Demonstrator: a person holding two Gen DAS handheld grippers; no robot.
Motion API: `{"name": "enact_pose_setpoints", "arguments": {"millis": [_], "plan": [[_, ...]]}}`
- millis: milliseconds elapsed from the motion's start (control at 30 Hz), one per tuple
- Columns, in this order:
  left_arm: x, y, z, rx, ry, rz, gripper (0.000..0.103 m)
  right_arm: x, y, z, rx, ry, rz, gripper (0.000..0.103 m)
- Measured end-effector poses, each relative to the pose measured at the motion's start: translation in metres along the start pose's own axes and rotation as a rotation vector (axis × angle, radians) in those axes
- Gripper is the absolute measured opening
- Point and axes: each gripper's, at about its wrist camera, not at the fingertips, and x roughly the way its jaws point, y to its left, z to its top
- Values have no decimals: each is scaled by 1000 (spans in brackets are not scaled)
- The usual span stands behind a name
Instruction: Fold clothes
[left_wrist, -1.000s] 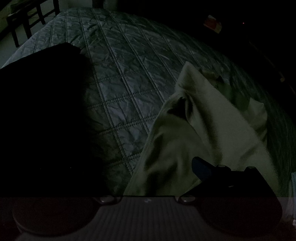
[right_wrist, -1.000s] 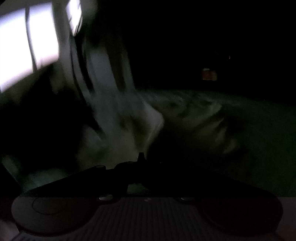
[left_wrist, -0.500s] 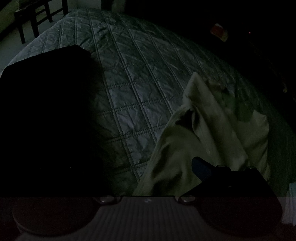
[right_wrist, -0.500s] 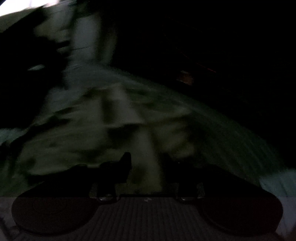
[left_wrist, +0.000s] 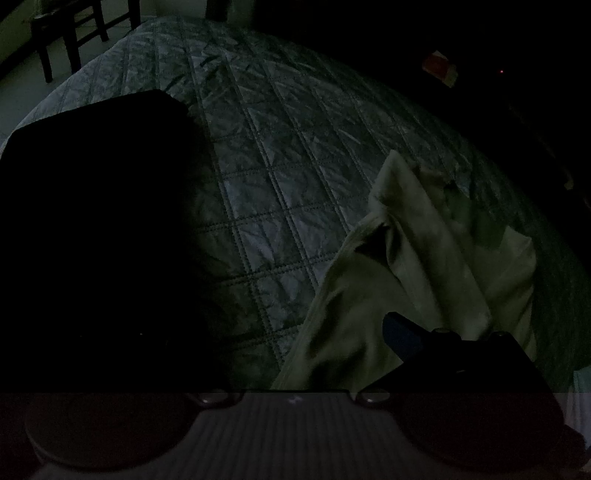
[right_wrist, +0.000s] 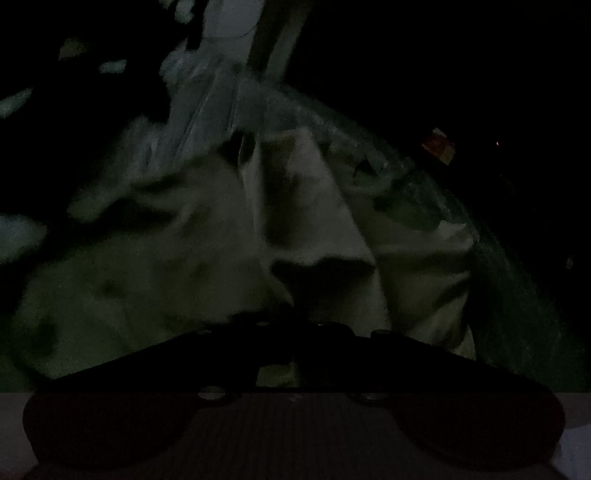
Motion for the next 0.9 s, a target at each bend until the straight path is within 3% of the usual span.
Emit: {"name": "enact_pose_setpoints", "arguments": {"millis": [100, 200, 233, 300, 367, 433, 500, 567, 633, 800, 867, 900], "plan": [[-4, 7, 5, -31, -14, 6, 102, -33, -9, 12, 189, -45, 84, 0], [-9, 17, 11, -69, -37, 23, 102, -44, 0, 11, 211, -8, 140, 3], [-10, 21, 13, -82, -41, 26, 102, -41, 6, 7, 176, 33, 130, 7], [-12, 30, 17, -112, -46, 28, 102, -36, 10, -6, 148, 89, 82, 30], [-15, 38, 21, -146, -59, 35, 102, -35, 8, -15, 156, 108, 38, 39], [-18, 47, 25, -180, -73, 41, 102, -47, -3, -13, 233, 29, 37, 37], [-22, 55, 30, -214, -86, 48, 102, -55, -10, -2, 280, -70, 17, 54], [-24, 62, 32, -245, -99, 57, 102, -53, -7, 15, 260, -137, 9, 60], [-26, 69, 33, -276, -102, 62, 102, -40, 3, 36, 224, -170, 52, 58], [-27, 79, 34, -315, -99, 59, 102, 22, 42, 76, 218, -96, 309, 42], [-27, 80, 34, -314, -96, 53, 102, 52, 42, 79, 311, -53, 318, 33], [-27, 80, 34, -312, -94, 50, 102, 66, 42, 80, 360, -36, 311, 33]]}}
